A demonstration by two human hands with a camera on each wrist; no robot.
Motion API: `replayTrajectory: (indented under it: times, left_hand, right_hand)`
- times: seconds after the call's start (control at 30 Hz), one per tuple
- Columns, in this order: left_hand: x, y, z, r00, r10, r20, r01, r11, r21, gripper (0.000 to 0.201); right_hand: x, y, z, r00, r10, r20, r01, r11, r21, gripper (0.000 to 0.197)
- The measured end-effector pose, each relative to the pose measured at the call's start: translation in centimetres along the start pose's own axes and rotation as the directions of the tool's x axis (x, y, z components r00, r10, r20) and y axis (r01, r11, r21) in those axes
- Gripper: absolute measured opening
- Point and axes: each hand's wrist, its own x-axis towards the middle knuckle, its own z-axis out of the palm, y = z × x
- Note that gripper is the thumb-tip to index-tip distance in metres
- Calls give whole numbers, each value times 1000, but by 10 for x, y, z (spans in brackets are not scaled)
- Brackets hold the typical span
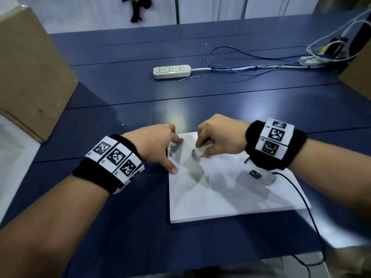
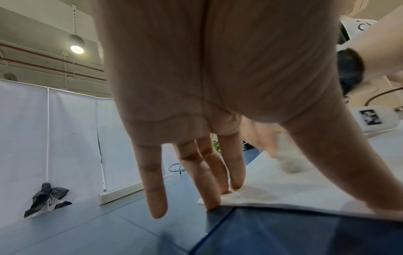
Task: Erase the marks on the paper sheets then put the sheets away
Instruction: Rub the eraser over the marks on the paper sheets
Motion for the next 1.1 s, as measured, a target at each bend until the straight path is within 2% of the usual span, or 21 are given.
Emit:
replayTrajectory:
  times: [0.07, 0.13, 0.23, 0.3, 0.4, 0.47, 0.57, 0.7, 0.8, 0.87, 0.97, 1.03, 1.1]
  left_hand:
    - [0, -1, 1, 1000, -2, -1, 2, 1000, -14, 96]
    - [-1, -1, 1, 1000, -6, 1, 6, 1000, -14, 95]
    - [-2, 1, 0, 1000, -15, 11, 15, 1000, 6, 89]
    - [-3, 3, -1, 1000, -19, 12, 19, 1000, 12, 86]
    - [-3, 3, 1, 1000, -22, 4, 22, 1000, 14, 88]
    - [-2, 2, 2, 1000, -20, -2, 20, 1000, 11, 90]
    - [-2, 3, 0, 1000, -11, -2, 11, 1000, 9, 91]
    - [-3, 5, -1, 1000, -20, 12, 20, 1000, 24, 86]
    - [-3, 5, -2, 1000, -26, 11, 26, 999, 24, 86]
    - [-3, 4, -1, 1000, -30, 8, 30, 999, 20, 88]
    - [-2, 2, 0, 1000, -22, 0, 22, 1000, 19, 93]
    - [-2, 3, -1, 1000, -19, 7, 19, 999, 25, 93]
    - [-2, 4, -2, 1000, -28, 12, 28, 999, 29, 90]
  right_hand:
    - [-10, -8, 3, 993, -84, 82, 81, 996, 36, 29]
    - [-5, -7, 2, 993, -56, 100, 53, 998, 28, 29]
    - [18, 8, -7, 996, 90, -12, -90, 996, 5, 29]
    - [28, 16, -11, 990, 129, -62, -130, 992, -4, 29]
    - [18, 14, -7, 999, 32, -33, -33, 999, -28, 29]
    - [0, 6, -1, 997, -53, 51, 52, 999, 11, 29]
    - [-11, 1, 3, 989, -66, 132, 58, 996, 65, 30]
    - [12, 16, -5, 998, 58, -12, -58, 998, 15, 29]
    - [18, 24, -8, 990, 125, -67, -127, 992, -24, 28]
    - [7, 17, -5, 998, 43, -50, -45, 998, -40, 29]
    - [-14, 0, 1, 992, -79, 100, 77, 997, 28, 30]
    - [-12, 0, 0, 988, -66, 140, 64, 998, 21, 30]
    - [3, 7, -3, 997, -15, 80, 17, 1000, -24, 31]
